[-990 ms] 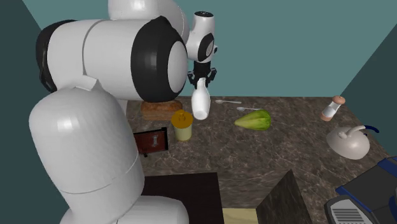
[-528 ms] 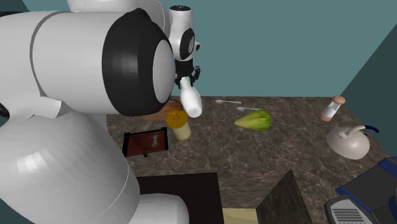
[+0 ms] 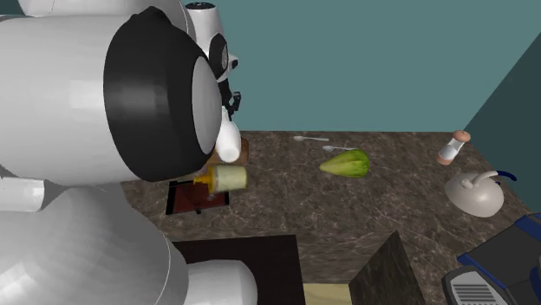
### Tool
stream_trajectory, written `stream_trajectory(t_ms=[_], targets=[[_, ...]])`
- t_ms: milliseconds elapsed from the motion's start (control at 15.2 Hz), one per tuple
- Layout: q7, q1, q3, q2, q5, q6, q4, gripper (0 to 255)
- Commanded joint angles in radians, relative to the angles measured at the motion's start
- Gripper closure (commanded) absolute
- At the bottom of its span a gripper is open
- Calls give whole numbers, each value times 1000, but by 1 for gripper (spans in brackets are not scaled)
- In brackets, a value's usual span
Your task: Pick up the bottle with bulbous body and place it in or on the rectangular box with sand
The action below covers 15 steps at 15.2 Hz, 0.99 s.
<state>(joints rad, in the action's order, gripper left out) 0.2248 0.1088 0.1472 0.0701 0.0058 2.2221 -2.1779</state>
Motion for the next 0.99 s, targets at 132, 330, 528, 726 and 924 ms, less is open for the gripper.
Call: stream_trajectory(t_ms=[132,330,528,726,924], targets=[[-108,42,-55,70,-18,-23,-46,255],[-184,72,-99,104,-22,-46,-58,255],[-259,102,-143,129,-23,-70,-59,255],[-326,129,-184,144,-22,-93,-52,255],[-327,129,-185,131,-23,-52,-80,255]])
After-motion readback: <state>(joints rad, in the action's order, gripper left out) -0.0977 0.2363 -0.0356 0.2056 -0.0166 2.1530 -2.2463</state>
